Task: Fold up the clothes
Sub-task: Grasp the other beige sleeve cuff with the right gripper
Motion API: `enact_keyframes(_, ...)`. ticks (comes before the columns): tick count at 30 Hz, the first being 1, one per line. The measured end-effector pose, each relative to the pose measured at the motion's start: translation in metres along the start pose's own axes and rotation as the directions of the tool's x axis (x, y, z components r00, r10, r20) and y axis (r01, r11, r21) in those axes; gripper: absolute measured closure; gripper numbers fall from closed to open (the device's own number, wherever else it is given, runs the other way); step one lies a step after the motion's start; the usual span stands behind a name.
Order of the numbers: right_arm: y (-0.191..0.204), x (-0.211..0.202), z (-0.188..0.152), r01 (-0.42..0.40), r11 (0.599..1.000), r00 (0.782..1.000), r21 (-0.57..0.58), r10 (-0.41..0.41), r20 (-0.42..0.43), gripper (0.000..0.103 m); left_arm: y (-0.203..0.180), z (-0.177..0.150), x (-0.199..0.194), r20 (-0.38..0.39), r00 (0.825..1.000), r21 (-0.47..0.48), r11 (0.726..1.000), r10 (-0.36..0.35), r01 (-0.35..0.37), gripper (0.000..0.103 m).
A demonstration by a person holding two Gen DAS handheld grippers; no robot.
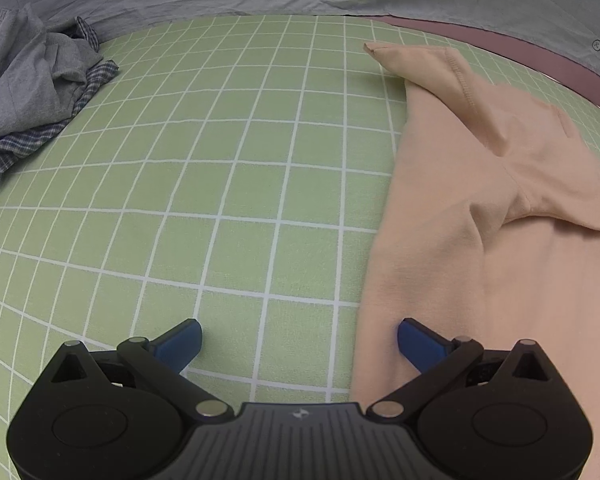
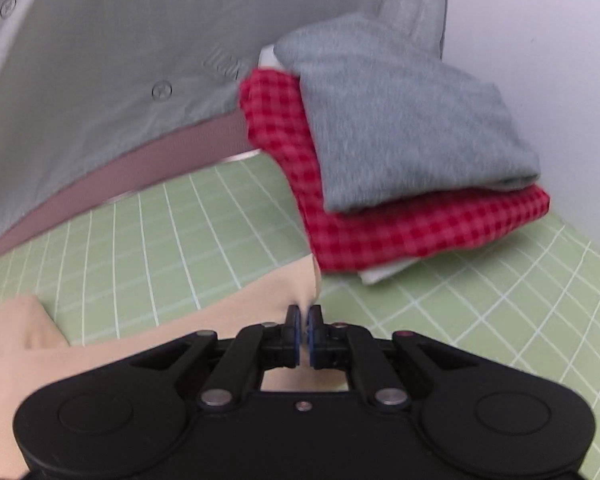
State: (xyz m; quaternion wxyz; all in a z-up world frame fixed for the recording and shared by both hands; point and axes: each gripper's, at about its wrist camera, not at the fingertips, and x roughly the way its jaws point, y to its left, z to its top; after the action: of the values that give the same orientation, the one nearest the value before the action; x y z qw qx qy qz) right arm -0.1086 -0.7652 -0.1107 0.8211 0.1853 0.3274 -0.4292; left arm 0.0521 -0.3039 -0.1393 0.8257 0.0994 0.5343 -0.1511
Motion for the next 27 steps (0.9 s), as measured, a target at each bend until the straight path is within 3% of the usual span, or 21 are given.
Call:
enact_keyframes(2,0.0,0.005,-0.01,0.011,1.0,0.999,-0.001,-0.011,-0.032,0.099,0.006,0.007,0.001,-0.019,1.0,-0.02,1.0,-0.009,0.008,0.0)
enact_keyframes(7,-0.002,0.008,-0.023,0.027,1.0,0.998,0.001,-0.027,-0.056,0.096,0.024,0.034,-0.003,0.021,1.0,-0.072,0.997,-0.019,0.02,0.002)
enact_keyframes(12,-0.003,0.011,-0.022,0.038,0.999,0.998,0.003,-0.038,-0.05,0.092,0.027,0.075,0.007,0.068,0.991,-0.125,0.985,-0.114,0.122,0.013)
enact_keyframes(16,-0.003,0.013,-0.022,0.048,0.999,0.998,0.015,-0.047,-0.043,0.09,0.016,0.108,0.02,0.096,0.96,-0.121,0.954,-0.263,0.273,0.033)
enact_keyframes(24,-0.001,0.013,-0.022,0.061,0.998,0.997,-0.003,-0.061,-0.035,0.089,-0.018,0.155,0.048,0.128,0.91,-0.077,0.911,-0.393,0.404,0.039)
enact_keyframes(26,-0.001,0.013,-0.023,0.061,0.998,0.998,0.003,-0.061,-0.034,0.088,-0.025,0.164,0.055,0.123,0.897,-0.073,0.898,-0.424,0.434,0.046)
enact_keyframes(27,-0.002,0.014,-0.023,0.062,0.998,0.998,0.006,-0.062,-0.033,0.088,-0.026,0.168,0.061,0.118,0.894,-0.084,0.893,-0.431,0.442,0.055)
